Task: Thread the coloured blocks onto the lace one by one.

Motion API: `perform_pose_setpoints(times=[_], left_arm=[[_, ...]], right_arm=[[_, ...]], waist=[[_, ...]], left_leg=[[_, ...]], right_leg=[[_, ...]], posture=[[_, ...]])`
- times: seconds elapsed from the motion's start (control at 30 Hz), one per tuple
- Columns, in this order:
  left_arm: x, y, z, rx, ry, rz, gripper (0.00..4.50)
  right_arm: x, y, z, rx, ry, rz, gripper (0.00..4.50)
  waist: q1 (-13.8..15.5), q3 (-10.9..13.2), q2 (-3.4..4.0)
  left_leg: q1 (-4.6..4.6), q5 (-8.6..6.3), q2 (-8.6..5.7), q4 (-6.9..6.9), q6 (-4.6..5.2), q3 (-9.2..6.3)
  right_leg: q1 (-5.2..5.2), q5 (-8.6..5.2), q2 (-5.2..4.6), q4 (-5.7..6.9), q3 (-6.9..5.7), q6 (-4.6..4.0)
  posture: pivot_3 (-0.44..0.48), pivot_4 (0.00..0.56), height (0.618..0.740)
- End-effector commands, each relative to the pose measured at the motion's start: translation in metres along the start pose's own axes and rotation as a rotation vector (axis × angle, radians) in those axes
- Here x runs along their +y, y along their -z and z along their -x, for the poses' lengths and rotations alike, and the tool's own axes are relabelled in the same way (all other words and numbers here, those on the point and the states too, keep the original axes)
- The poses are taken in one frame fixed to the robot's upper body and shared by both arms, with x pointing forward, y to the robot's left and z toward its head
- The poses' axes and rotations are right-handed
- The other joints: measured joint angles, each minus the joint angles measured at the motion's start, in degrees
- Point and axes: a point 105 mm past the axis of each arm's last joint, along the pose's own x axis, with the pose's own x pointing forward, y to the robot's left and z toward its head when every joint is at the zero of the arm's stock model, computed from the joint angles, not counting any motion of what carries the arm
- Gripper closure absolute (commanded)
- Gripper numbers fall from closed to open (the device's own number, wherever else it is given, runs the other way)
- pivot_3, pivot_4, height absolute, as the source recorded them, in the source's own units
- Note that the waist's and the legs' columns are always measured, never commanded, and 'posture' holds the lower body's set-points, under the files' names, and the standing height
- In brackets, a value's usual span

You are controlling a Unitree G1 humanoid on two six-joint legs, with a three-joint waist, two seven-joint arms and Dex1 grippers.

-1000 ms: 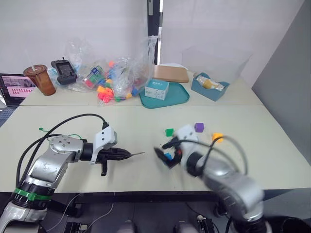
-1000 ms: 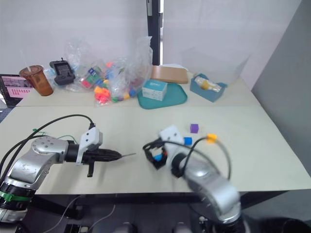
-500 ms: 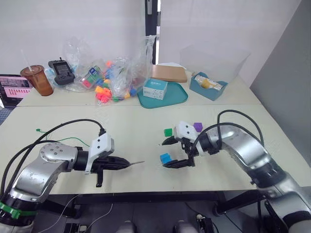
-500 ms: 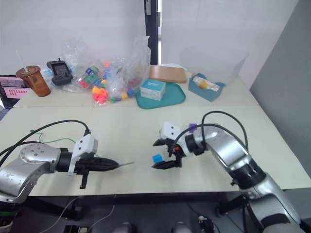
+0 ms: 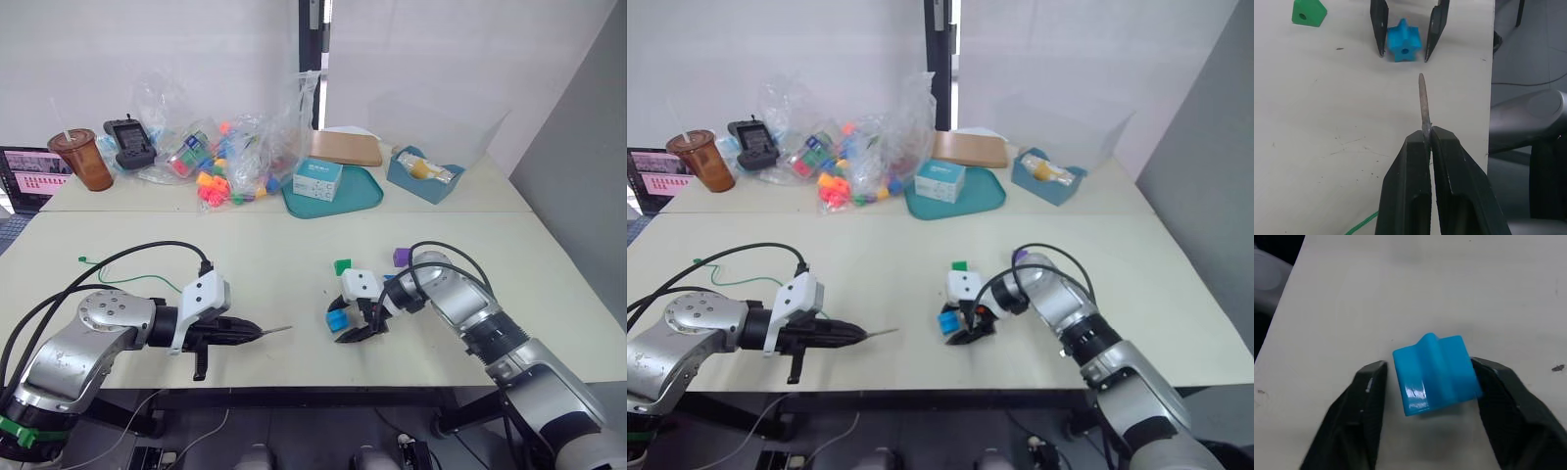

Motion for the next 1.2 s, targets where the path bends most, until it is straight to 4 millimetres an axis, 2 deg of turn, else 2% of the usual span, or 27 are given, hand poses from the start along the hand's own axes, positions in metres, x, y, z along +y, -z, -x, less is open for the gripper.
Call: perform_pose_setpoints(times=[0.03, 0.07, 0.3, 0.5, 0.63, 0.77, 0.97, 1.2], left_arm=[[-0.001, 0.000, -0.001, 0.002, -0.002, -0.025, 4.50], [0.000, -0.001, -0.003, -0.006, 0.001, -0.019, 4.50], [0.005, -0.005, -0.027, -0.034, 0.058, -0.026, 4.50], [0.006, -0.006, -0.042, 0.019, 0.108, -0.027, 4.50], [0.010, -0.005, -0.052, 0.083, 0.107, -0.008, 4.50], [0.005, -0.010, -0.058, 0.089, 0.142, -0.020, 4.50], [0.008, -0.011, -0.066, 0.083, 0.125, -0.042, 4.50], [0.011, -0.012, -0.067, 0.076, 0.102, -0.049, 4.50]], right_arm=[[0.003, 0.005, 0.006, -0.018, 0.027, -0.023, 2.90], [0.005, 0.004, 0.006, -0.032, 0.030, -0.037, 3.13], [0.022, -0.003, -0.001, -0.031, 0.035, -0.032, 3.13], [0.023, -0.006, -0.005, -0.019, 0.067, -0.051, 3.13], [0.027, 0.000, -0.006, 0.020, 0.058, -0.051, 3.13], [0.027, -0.004, -0.009, 0.011, 0.057, -0.058, 3.13], [0.026, -0.006, -0.012, 0.006, 0.059, -0.065, 3.13], [0.030, -0.004, -0.011, 0.017, 0.052, -0.073, 3.13]], waist=[[0.02, 0.00, 0.00], [0.13, 0.00, 0.00], [0.99, 0.00, 0.00], [0.78, 0.00, 0.00], [0.87, 0.00, 0.00], [0.80, 0.00, 0.00], [0.68, -0.01, -0.01], [0.73, -0.01, -0.01]], left_leg=[[0.01, 0.00, 0.00, 0.00, 0.00, 0.00], [0.01, 0.00, 0.00, 0.00, 0.00, 0.00], [0.00, 0.00, -0.01, 0.03, 0.00, 0.01], [0.01, 0.00, 0.00, 0.03, -0.01, -0.02], [0.02, 0.01, 0.00, 0.04, -0.01, -0.01], [0.02, 0.01, 0.00, 0.05, -0.01, -0.01], [0.03, 0.01, 0.00, 0.06, -0.02, -0.02], [0.03, 0.01, 0.01, 0.06, -0.02, -0.03]], right_leg=[[0.01, 0.00, 0.00, 0.00, 0.00, 0.00], [0.02, 0.00, 0.00, 0.00, 0.00, 0.00], [0.02, 0.00, 0.00, 0.02, 0.00, 0.00], [0.01, 0.00, 0.06, 0.05, 0.01, 0.00], [0.02, 0.00, 0.05, 0.05, 0.02, 0.00], [0.02, 0.00, 0.06, 0.05, 0.03, 0.00], [0.02, 0.00, 0.07, 0.06, 0.03, 0.00], [0.02, 0.00, 0.08, 0.07, 0.04, 0.00]], posture=[[0.000, 0.150, 0.740], [0.000, 0.150, 0.740], [0.000, 0.150, 0.740], [0.000, 0.150, 0.740], [0.000, 0.150, 0.740], [0.000, 0.150, 0.740], [0.000, 0.150, 0.740], [0.000, 0.150, 0.740]])
